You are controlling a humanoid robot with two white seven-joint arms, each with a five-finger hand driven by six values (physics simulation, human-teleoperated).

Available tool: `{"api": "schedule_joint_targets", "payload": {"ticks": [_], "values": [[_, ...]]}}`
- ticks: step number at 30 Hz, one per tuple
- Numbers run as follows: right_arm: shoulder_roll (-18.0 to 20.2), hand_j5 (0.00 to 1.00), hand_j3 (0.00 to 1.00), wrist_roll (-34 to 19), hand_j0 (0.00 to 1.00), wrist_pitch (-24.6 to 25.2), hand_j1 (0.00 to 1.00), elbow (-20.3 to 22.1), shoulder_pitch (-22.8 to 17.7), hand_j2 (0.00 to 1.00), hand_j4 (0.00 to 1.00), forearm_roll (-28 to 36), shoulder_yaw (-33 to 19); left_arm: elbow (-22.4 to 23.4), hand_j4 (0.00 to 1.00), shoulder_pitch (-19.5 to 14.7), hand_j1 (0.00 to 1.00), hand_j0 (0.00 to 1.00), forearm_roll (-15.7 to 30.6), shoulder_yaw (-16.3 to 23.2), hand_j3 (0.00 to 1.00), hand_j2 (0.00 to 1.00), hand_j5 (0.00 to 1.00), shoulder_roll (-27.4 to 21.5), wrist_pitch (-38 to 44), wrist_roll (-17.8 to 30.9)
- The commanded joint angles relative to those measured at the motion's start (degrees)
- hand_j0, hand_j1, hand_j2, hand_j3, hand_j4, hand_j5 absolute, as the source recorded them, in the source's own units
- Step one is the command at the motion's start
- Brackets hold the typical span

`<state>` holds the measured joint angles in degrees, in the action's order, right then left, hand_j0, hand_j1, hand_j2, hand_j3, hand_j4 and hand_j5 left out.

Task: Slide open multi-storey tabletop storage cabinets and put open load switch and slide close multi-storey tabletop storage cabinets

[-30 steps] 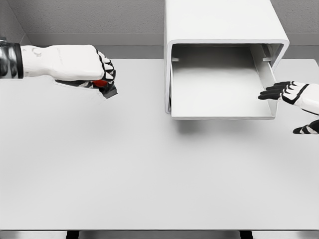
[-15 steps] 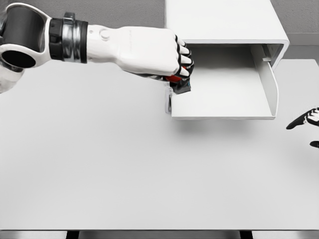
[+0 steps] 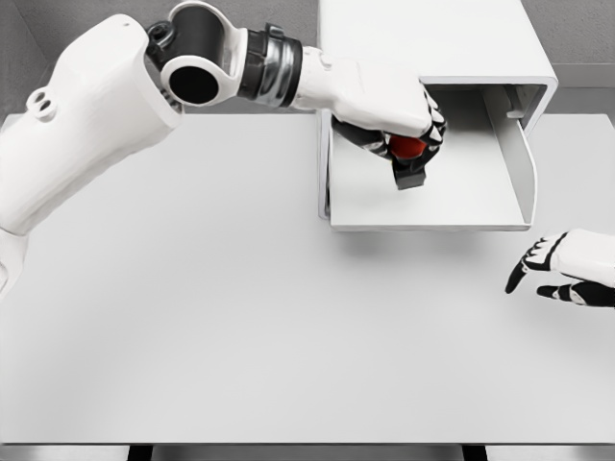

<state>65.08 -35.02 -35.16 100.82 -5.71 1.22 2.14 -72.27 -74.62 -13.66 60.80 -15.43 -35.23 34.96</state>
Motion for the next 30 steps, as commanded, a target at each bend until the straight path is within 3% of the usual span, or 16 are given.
{"api": "schedule_joint_targets", "payload": {"ticks": [1,6,8,12,18,20,22,26,28,30], "values": [[0.13,0.56,0.56,0.02,0.56,0.16,0.56,0.08,0.09,0.56,0.56,0.10,2.08,2.22,0.47,-0.09,0.47,0.47,0.39,0.02,0.47,0.47,0.47,1.19,0.23,0.04],[-0.22,0.56,0.56,0.02,0.56,0.16,0.56,0.08,5.62,0.56,0.56,-0.07,8.41,2.14,0.63,-0.09,0.63,0.63,0.39,0.02,0.63,0.63,0.63,1.98,0.23,0.04],[-0.57,0.56,0.56,0.02,0.56,0.16,0.56,0.08,8.43,0.56,0.56,-0.69,11.84,2.22,0.75,0.00,0.75,0.75,0.39,0.02,0.75,0.75,0.75,1.98,0.23,0.04],[-1.19,0.56,0.56,0.02,0.56,0.16,0.56,-0.01,10.72,0.56,0.56,-0.78,13.16,2.14,0.99,0.00,0.99,0.99,0.57,0.02,0.99,0.99,0.99,2.51,0.23,0.04],[-1.45,0.56,0.56,0.02,0.56,0.16,0.56,-0.01,12.13,0.56,0.56,-0.78,13.51,1.61,1.00,-0.53,1.00,1.00,1.01,0.02,1.00,1.00,1.00,2.42,0.23,0.04],[-1.54,0.57,0.57,0.02,0.57,0.16,0.57,-0.01,12.83,0.57,0.57,-0.78,13.51,-0.85,1.00,-0.62,1.00,1.00,1.09,0.02,1.00,1.00,1.00,1.37,0.23,0.04],[-1.63,0.58,0.58,0.02,0.58,0.16,0.58,-0.01,13.80,0.58,0.58,-0.69,13.42,-8.14,1.00,-1.14,1.00,1.00,2.32,-0.33,1.00,1.00,1.00,-3.37,0.23,0.04],[-1.71,0.58,0.58,0.02,0.58,0.16,0.58,-0.01,14.85,0.58,0.58,-0.60,13.42,-24.84,1.00,-3.87,1.00,1.00,12.43,-0.94,1.00,1.00,1.00,-19.71,0.23,0.04],[-1.71,0.58,0.58,0.02,0.58,0.16,0.58,-0.10,14.50,0.58,0.58,-0.60,13.42,-26.16,1.00,-3.87,1.00,1.00,14.54,-3.32,1.00,1.00,1.00,-29.30,0.23,0.04],[-1.71,0.58,0.58,0.02,0.58,0.16,0.58,-0.10,14.50,0.58,0.58,-0.60,13.42,-26.16,1.00,-3.78,1.00,1.00,14.89,-3.32,1.00,1.00,1.00,-34.92,0.23,0.04]]}}
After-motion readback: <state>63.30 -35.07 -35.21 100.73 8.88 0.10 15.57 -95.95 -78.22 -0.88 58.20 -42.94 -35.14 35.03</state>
